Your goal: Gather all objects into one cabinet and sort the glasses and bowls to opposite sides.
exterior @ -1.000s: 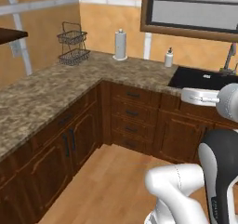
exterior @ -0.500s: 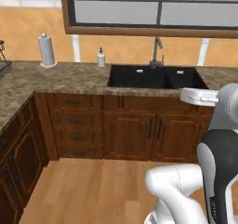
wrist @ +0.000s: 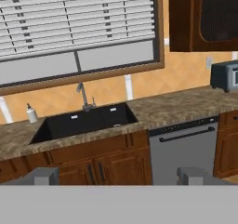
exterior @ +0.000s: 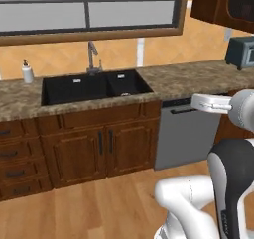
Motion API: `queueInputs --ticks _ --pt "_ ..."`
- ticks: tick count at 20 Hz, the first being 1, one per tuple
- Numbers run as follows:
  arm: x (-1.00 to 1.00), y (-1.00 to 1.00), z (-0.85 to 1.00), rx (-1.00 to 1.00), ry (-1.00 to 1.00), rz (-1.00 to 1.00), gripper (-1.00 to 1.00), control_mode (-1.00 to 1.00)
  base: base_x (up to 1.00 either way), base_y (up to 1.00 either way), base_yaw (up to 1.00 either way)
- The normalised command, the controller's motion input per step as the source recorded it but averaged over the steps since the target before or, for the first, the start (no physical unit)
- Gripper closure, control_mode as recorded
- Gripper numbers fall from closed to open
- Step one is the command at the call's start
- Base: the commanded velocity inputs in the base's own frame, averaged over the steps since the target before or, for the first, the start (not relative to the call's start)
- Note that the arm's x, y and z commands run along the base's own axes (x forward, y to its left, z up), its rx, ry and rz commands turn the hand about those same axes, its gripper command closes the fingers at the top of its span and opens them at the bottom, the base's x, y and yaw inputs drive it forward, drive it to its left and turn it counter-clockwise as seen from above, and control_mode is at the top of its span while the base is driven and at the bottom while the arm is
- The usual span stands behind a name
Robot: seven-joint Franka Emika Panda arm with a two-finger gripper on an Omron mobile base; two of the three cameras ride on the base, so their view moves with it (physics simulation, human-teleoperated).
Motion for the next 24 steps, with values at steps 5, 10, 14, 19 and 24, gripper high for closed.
queueInputs --ticks 5,10,14,19,24 --pt "0.0 0.0 0.0 0.0 0.0 0.0 -1.0 1.0 0.0 -0.94 -0.24" --pt "0.0 0.0 0.0 0.0 0.0 0.0 -1.0 1.0 0.0 -0.34 -0.05" --pt "0.0 0.0 0.0 0.0 0.0 0.0 -1.0 1.0 -0.12 -0.85 0.03" --pt "0.0 0.0 0.0 0.0 0.0 0.0 -1.0 1.0 -0.08 -1.0 0.09" --pt "0.0 0.0 0.0 0.0 0.0 0.0 -1.0 1.0 -0.01 -1.0 0.14"
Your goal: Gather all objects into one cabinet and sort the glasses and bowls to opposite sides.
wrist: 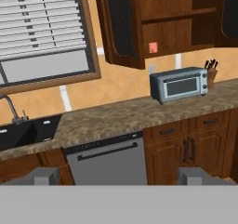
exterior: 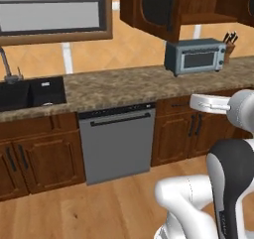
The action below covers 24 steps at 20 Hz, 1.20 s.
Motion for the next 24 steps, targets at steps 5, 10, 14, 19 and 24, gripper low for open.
queueInputs --ticks 5,10,14,19,24 --pt "0.0 0.0 0.0 0.0 0.0 0.0 -1.0 1.0 0.0 -1.0 0.13" --pt "0.0 0.0 0.0 0.0 0.0 0.0 -1.0 1.0 0.0 -0.27 0.04" --pt "0.0 0.0 0.0 0.0 0.0 0.0 -1.0 1.0 0.08 -0.4 0.05" --pt "0.0 0.0 0.0 0.0 0.0 0.0 -1.0 1.0 0.13 -0.61 0.26" --pt "0.0 0.0 0.0 0.0 0.0 0.0 -1.0 1.0 0.16 -0.64 0.2"
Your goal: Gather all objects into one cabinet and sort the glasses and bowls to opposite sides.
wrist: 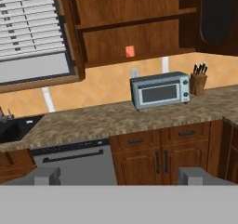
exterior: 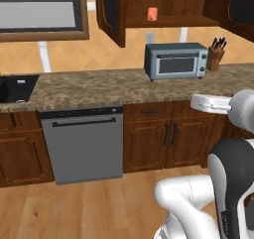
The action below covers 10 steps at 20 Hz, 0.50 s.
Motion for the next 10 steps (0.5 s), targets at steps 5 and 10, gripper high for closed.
queueInputs --ticks 5,10 --pt "0.0 0.0 0.0 0.0 0.0 0.0 -1.0 1.0 0.04 -0.3 -0.02" --pt "0.0 0.0 0.0 0.0 0.0 0.0 -1.0 1.0 0.36 -0.54 -0.02"
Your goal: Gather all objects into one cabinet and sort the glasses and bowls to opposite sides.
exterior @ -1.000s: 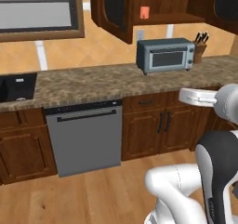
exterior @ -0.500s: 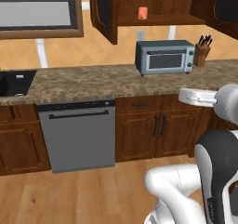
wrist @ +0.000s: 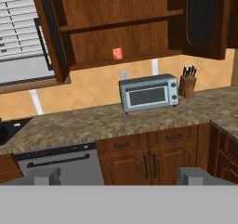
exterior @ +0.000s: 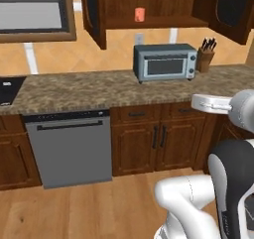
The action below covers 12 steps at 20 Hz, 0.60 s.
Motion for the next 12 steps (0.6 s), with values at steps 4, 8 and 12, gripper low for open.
queueInputs --ticks 4,8,12 --pt "0.0 0.0 0.0 0.0 0.0 0.0 -1.0 1.0 0.48 -0.2 -0.01" --pt "0.0 0.0 0.0 0.0 0.0 0.0 -1.0 1.0 0.49 -0.13 -0.02" --pt "0.0 0.0 0.0 0.0 0.0 0.0 -1.0 1.0 0.36 -0.09 -0.09"
